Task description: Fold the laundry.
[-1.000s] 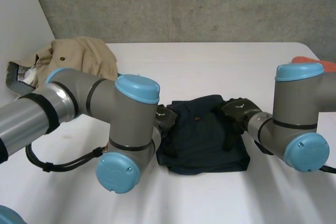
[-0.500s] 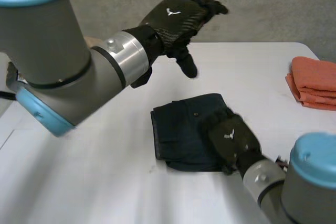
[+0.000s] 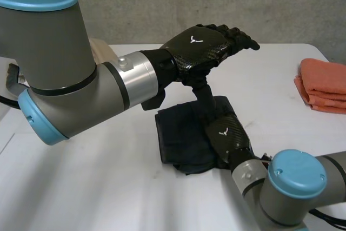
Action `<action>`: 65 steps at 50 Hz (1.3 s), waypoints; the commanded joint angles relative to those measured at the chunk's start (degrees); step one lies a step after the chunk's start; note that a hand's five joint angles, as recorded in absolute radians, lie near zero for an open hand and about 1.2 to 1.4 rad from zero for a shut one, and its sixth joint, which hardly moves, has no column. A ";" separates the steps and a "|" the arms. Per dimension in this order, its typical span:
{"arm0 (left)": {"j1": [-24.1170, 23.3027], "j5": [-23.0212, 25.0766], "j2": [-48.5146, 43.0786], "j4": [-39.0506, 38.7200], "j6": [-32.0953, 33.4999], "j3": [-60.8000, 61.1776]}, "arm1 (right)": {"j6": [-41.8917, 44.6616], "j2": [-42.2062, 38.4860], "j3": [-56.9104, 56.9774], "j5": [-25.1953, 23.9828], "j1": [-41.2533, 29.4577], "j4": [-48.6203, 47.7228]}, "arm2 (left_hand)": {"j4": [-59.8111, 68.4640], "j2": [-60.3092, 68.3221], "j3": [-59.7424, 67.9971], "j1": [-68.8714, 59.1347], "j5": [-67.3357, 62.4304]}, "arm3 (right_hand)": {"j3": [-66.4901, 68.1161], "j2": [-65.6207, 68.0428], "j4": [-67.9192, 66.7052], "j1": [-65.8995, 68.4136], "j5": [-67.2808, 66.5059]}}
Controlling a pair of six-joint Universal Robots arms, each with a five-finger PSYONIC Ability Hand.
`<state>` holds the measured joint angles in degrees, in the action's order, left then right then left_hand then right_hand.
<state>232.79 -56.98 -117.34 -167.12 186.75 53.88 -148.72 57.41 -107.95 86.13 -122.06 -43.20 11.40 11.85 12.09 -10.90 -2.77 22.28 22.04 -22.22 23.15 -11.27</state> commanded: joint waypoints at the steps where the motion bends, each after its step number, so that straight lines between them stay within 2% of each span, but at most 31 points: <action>1: -0.14 0.03 0.09 -0.04 0.02 0.08 | -0.78 -1.43 5.03 -0.26 0.07 0.04 | 0.50 0.04 -0.20 -1.00 0.88 | 57.71 57.96 -57.78 56.85 -58.73; 6: -0.06 -0.06 0.62 -0.13 -0.15 -0.36 | -1.92 -0.64 10.03 0.00 1.12 -0.22 | 0.50 0.05 -0.20 -1.00 0.88 | 57.72 57.96 -57.78 56.85 -58.73; 15: -0.06 -0.15 2.55 -3.47 -0.33 -2.81 | -9.65 2.08 24.79 0.00 8.59 4.34 | 0.66 0.21 -0.03 -1.17 0.71 | 57.72 57.96 -57.78 56.85 -58.73; 23: 0.21 -0.15 4.05 -6.37 -4.72 -3.96 | -15.98 3.14 38.24 -0.88 21.50 6.28 | 0.67 0.21 -0.03 -1.17 0.71 | 57.72 57.96 -57.78 56.85 -58.73; 27: 0.12 -0.06 4.05 -6.81 -5.87 -3.35 | -16.60 1.48 42.73 -3.95 28.35 6.81 | 0.67 0.21 -0.03 -1.17 0.71 | 57.72 57.96 -57.78 56.85 -58.73; 31: 0.12 -0.23 3.61 -6.81 -5.78 -2.82 | -16.78 -4.58 47.47 -10.36 35.39 8.04 | 0.67 0.21 -0.03 -1.17 0.71 | 57.72 57.96 -57.78 56.85 -58.73; 34: 0.03 -0.06 3.34 -6.81 -5.69 -1.94 | -16.78 -11.16 52.30 -15.46 40.05 9.88 | 0.67 0.21 -0.03 -1.17 0.71 | 57.72 57.96 -57.78 56.85 -58.73; 35: 0.03 -0.06 3.34 -6.90 -5.69 -1.68 | -16.78 -15.62 54.92 -17.64 42.50 10.84 | 0.67 0.21 -0.03 -1.17 0.71 | 57.72 57.96 -57.78 56.85 -58.73; 43: 0.03 0.03 3.17 -6.90 -5.60 0.26 | -15.99 -35.06 67.94 -28.54 49.72 20.51 | 0.67 0.21 -0.03 -1.17 0.71 | 57.72 57.96 -57.78 56.85 -58.73; 44: 0.03 0.03 3.08 -6.90 -5.52 0.43 | -15.81 -36.22 68.65 -29.69 50.25 20.96 | 0.67 0.21 -0.03 -1.17 0.71 | 56.44 56.69 -56.51 55.58 -57.46; 45: 0.03 0.03 2.99 -6.99 -5.51 0.43 | -15.72 -37.28 69.18 -30.40 50.95 21.13 | 0.67 0.21 -0.03 -1.17 0.71 | 39.94 40.19 -40.01 39.08 -40.96; 46: 0.03 0.03 2.90 -6.90 -5.51 0.43 | -15.63 -37.98 69.62 -30.84 51.65 21.22 | 0.67 0.21 -0.03 -1.17 0.71 | 19.46 19.71 -19.53 18.60 -20.48; 47: 0.12 0.03 2.73 -6.90 -5.51 0.43 | -15.29 -38.69 70.15 -31.81 52.79 20.88 | 0.67 0.21 -0.03 -1.17 0.71 | -12.28 -12.04 12.22 -13.15 11.27; 52: 0.12 -0.06 2.38 -6.90 -5.51 -0.09 | -14.75 -36.85 69.89 -32.78 54.82 20.08 | 0.83 0.38 0.14 -1.34 0.54 | -12.28 -12.04 12.22 -13.15 11.27; 56: 0.03 -0.15 2.64 -6.90 -5.52 0.00 | -15.11 -32.20 67.88 -31.82 55.35 19.99 | 0.67 0.21 -0.03 -1.17 0.71 | -12.28 -12.04 12.22 -13.15 11.27; 60: -0.06 -0.15 2.99 -6.90 -5.60 0.26 | -15.11 -26.75 64.19 -30.85 57.19 21.31 | 0.67 0.21 -0.03 -1.17 0.71 | -12.28 -12.04 12.22 -13.15 11.27; 65: -0.06 -0.24 3.69 -6.81 -5.60 0.61 | -14.32 -14.91 55.32 -29.62 60.00 28.41 | 0.67 0.21 -0.03 -1.17 0.71 | -12.28 -12.04 12.22 -13.15 11.27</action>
<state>232.78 -57.16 -114.41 -174.00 181.16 54.09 -163.73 30.93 -44.16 55.07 -64.78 -21.24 11.40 11.85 12.10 -10.89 -2.77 12.13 12.25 -12.05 12.85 -2.82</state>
